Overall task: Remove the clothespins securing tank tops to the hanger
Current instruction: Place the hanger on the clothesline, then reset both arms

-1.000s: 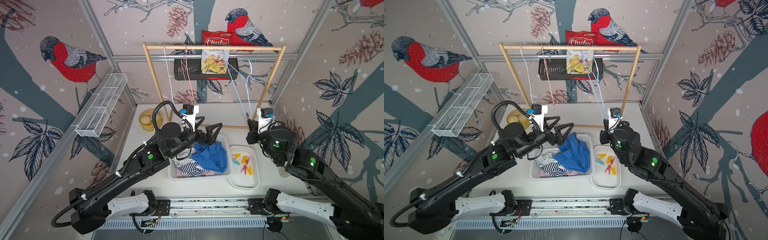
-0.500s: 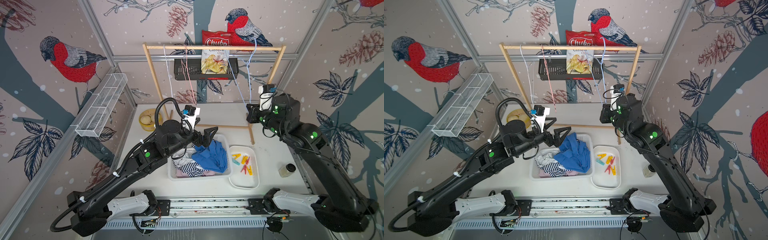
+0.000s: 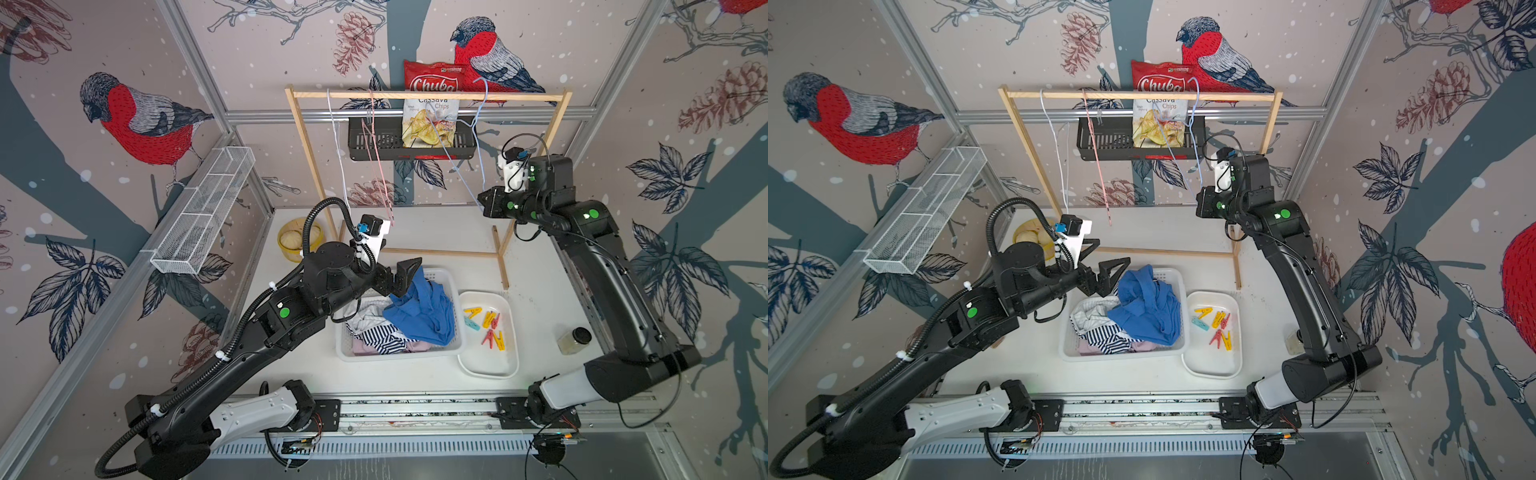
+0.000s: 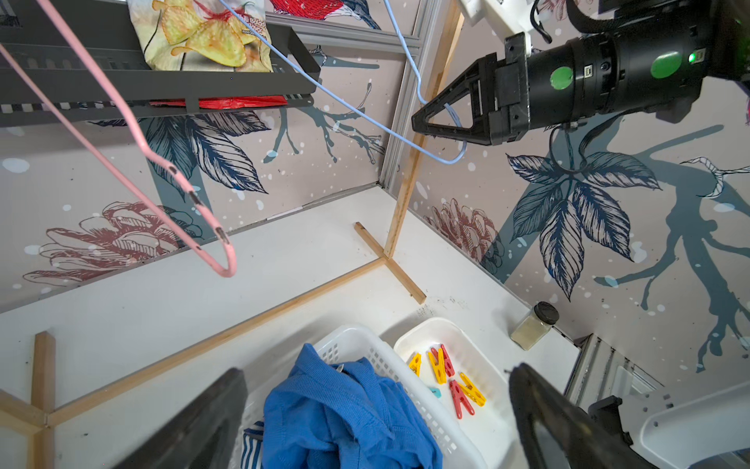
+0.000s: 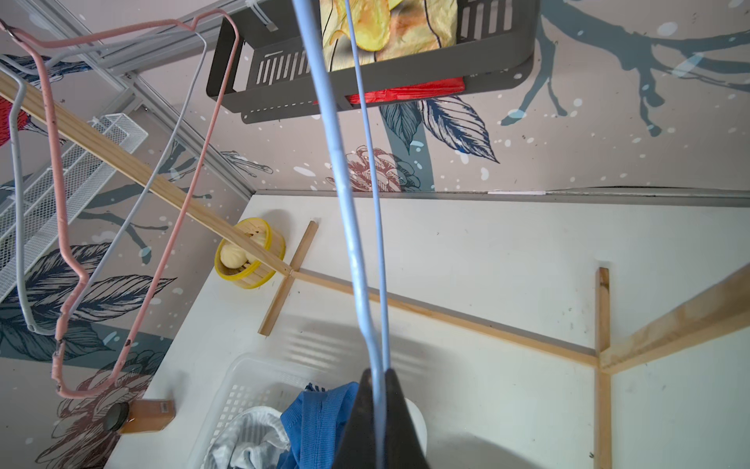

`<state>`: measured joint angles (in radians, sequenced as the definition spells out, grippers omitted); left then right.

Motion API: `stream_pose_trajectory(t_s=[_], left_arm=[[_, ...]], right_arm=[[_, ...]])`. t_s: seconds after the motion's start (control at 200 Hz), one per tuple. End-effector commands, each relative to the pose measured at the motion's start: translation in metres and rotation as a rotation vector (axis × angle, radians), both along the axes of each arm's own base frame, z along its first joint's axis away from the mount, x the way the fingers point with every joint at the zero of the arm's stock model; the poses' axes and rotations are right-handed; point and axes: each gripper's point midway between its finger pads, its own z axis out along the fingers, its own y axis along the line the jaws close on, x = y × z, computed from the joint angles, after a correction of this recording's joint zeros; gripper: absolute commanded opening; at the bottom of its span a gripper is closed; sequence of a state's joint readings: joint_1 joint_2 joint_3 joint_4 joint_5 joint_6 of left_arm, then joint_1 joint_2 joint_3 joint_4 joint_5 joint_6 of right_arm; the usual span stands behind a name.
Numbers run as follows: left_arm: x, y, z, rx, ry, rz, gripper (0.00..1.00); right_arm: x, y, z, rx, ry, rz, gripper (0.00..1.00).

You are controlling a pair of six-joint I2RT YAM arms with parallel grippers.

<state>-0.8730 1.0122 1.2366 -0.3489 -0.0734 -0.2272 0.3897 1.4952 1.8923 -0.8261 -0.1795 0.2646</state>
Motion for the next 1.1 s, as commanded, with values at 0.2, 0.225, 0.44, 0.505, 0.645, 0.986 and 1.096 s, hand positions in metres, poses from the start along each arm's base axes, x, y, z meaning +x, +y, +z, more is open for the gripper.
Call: stream_pose_trajectory(t_s=[0.2, 0.225, 0.44, 0.505, 0.645, 0.986, 1.096], left_arm=[[0.005, 0.004, -0.005, 0.034, -0.015, 0.018, 0.99], [0.005, 0.005, -0.005, 0.034, -0.014, 0.021, 0.99], [0.007, 0.007, -0.004, 0.025, -0.015, 0.039, 0.99], [0.008, 0.009, -0.003, 0.022, -0.015, 0.053, 0.99], [0.006, 0.019, 0.000, -0.018, -0.046, 0.083, 0.99], [-0.012, 0.091, -0.033, -0.236, -0.310, 0.286, 0.99], [-0.010, 0.110, -0.067, -0.229, -0.347, 0.377, 0.99]], right_arm=[[0.000, 0.008, -0.010, 0.022, 0.016, 0.055, 0.00], [-0.002, 0.006, -0.010, 0.023, 0.014, 0.052, 0.00], [-0.025, -0.004, 0.000, 0.033, -0.065, 0.064, 0.77], [-0.038, -0.010, 0.013, 0.045, -0.133, 0.065, 0.84], [-0.072, -0.038, 0.050, 0.093, -0.346, -0.008, 0.98], [-0.120, -0.126, 0.037, 0.179, -0.593, -0.396, 1.00], [-0.124, -0.144, -0.007, 0.205, -0.610, -0.498, 1.00]])
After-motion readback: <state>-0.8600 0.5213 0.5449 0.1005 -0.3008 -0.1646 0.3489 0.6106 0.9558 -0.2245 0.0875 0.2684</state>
